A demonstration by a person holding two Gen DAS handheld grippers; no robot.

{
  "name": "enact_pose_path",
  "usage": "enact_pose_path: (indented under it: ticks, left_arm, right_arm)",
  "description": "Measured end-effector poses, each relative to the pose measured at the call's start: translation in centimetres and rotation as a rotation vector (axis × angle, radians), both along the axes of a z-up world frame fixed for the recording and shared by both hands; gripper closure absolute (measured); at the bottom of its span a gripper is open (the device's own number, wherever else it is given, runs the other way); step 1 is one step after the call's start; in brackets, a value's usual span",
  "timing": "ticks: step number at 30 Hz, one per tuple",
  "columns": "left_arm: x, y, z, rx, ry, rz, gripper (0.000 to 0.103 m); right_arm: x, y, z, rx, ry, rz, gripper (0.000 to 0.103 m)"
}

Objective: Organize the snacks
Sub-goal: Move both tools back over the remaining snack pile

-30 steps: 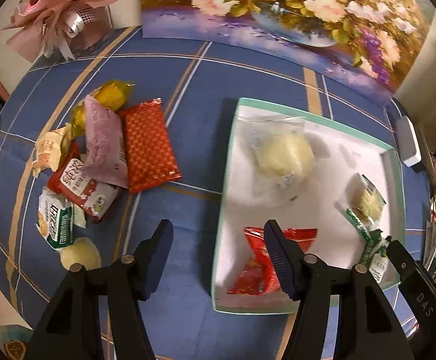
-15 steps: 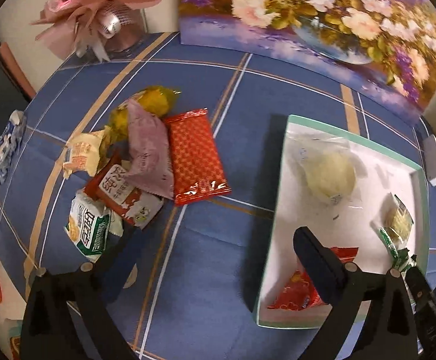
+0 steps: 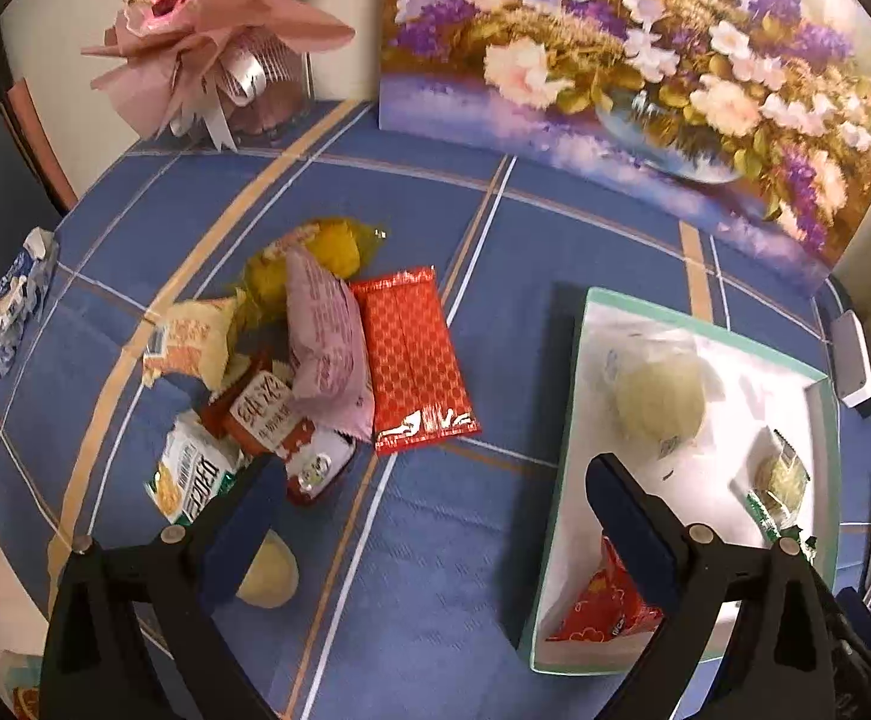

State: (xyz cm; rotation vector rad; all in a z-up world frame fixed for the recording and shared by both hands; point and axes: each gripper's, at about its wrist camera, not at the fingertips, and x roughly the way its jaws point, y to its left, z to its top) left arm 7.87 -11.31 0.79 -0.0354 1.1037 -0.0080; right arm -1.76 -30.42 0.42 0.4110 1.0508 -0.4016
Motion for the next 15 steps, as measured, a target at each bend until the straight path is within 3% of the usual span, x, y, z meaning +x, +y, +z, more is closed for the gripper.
enact_pose_path:
  ticks: [9, 15]
  left_arm:
    - [-0.8, 1.0, 1.6, 0.012, -0.079, -0.063, 0.003]
    - [-0.9, 2.1, 2.8, 0.015, -0.087, -0.094, 0.003]
  right_arm:
    - [0.1, 1.8, 0.3, 0.024, -0.015, 0.009, 0.000]
    - [0.3, 3.3, 0.2, 0.022, 0.005, 0.021, 0.000]
